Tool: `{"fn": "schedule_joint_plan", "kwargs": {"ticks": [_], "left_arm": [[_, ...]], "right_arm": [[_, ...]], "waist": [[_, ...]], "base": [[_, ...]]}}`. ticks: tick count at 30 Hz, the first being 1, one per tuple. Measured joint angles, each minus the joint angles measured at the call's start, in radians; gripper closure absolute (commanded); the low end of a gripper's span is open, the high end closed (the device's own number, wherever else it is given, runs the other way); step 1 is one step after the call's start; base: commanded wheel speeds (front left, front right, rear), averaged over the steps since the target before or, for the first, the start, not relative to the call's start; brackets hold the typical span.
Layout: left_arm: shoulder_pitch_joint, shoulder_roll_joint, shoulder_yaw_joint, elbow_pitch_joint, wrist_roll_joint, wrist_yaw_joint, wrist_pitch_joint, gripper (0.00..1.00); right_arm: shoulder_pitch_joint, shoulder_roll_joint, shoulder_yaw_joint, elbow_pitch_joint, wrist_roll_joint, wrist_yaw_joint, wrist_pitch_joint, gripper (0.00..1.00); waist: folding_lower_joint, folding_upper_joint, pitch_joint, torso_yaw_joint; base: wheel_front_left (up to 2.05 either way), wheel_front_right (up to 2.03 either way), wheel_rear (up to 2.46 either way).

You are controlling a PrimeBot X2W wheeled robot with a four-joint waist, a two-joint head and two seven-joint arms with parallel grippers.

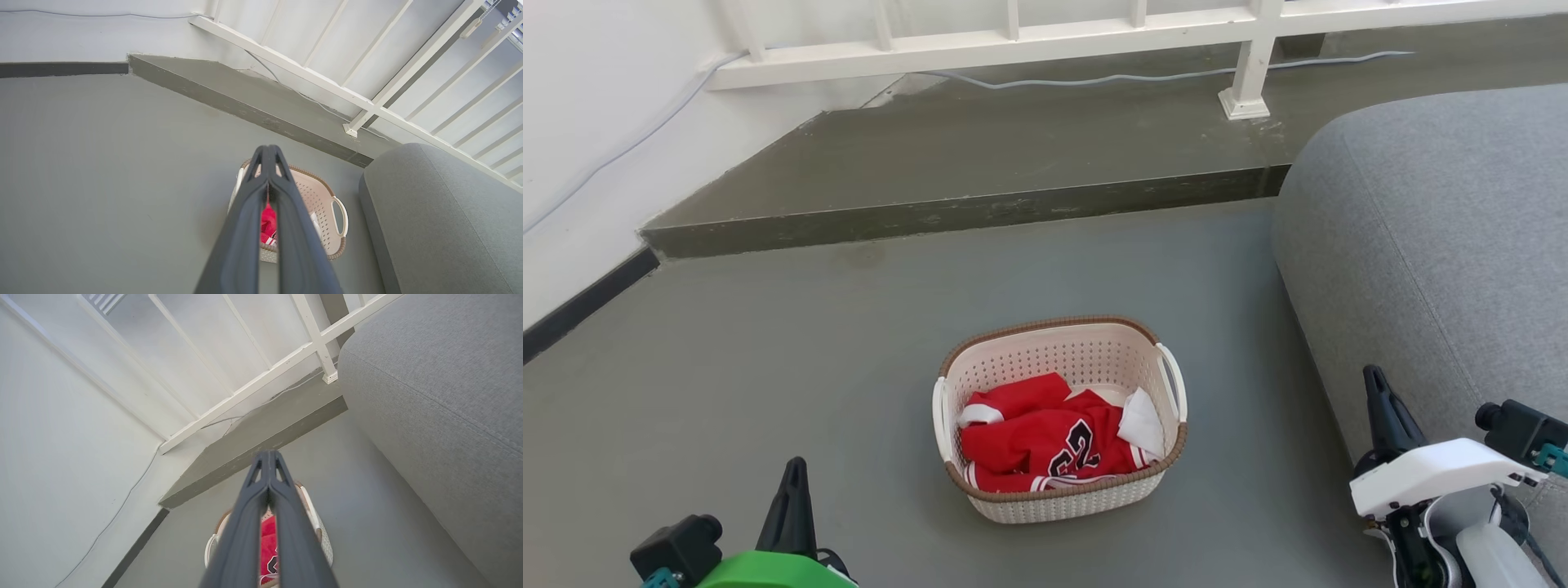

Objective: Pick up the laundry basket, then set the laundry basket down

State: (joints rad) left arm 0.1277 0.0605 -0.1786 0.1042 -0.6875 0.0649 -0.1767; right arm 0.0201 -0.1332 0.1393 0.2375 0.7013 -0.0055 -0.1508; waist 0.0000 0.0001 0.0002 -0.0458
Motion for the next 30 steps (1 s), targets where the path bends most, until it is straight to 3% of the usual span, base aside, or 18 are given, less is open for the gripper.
{"fn": "schedule_joint_plan", "kwargs": {"ticks": [30], "left_arm": [[-0.053,0.017,0.057,0.048,-0.367,-0.056,0.08,1.0]], "right_arm": [[-0.032,0.032,-0.095,0.016,0.333,0.048,0.095,1.0]], "waist": [[0.0,0.0,0.001,0.016]], "base": [[0.0,0.0,0.0]]}}
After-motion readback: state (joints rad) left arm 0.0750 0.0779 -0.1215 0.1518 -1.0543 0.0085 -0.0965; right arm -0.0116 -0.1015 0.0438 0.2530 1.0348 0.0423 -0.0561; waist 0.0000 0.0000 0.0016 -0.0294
